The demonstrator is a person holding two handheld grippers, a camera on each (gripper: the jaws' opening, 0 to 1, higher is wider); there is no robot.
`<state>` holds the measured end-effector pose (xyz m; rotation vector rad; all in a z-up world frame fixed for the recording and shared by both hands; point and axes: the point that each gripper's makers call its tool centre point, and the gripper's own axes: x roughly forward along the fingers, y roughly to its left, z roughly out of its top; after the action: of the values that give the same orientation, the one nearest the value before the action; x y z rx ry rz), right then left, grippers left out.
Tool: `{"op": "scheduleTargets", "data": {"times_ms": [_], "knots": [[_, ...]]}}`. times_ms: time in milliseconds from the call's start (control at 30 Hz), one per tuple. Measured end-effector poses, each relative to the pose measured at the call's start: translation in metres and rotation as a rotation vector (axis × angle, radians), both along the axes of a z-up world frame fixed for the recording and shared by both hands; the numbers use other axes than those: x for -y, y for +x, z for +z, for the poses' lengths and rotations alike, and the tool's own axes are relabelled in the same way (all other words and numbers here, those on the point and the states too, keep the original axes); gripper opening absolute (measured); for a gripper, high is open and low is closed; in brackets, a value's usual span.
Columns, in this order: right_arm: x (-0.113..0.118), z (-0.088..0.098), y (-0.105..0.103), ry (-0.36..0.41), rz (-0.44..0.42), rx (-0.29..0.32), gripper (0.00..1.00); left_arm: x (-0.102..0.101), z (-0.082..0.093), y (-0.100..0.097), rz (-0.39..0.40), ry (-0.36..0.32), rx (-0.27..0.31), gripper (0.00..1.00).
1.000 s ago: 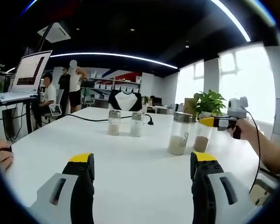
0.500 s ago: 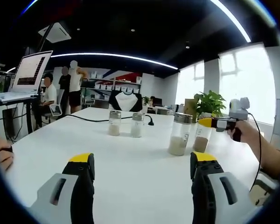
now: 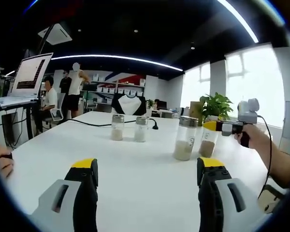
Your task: Rotate the seasoning bottle until the label or dispensing opening points toward the visible target arrow and the bottle remains upright within the marked orientation range
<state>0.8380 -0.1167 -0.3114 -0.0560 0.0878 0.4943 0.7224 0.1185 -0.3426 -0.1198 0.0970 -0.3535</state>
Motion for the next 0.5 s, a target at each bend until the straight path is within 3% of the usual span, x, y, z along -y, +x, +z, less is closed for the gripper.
{"op": "scheduleTargets", "data": {"times_ms": [500], "knots": [[-0.0007,0.0001,-0.0006,0.015,-0.091,0.021,0.42,0.0014,0.0038,-0.0007,-0.005,0.014,0.010,0.89]]}}
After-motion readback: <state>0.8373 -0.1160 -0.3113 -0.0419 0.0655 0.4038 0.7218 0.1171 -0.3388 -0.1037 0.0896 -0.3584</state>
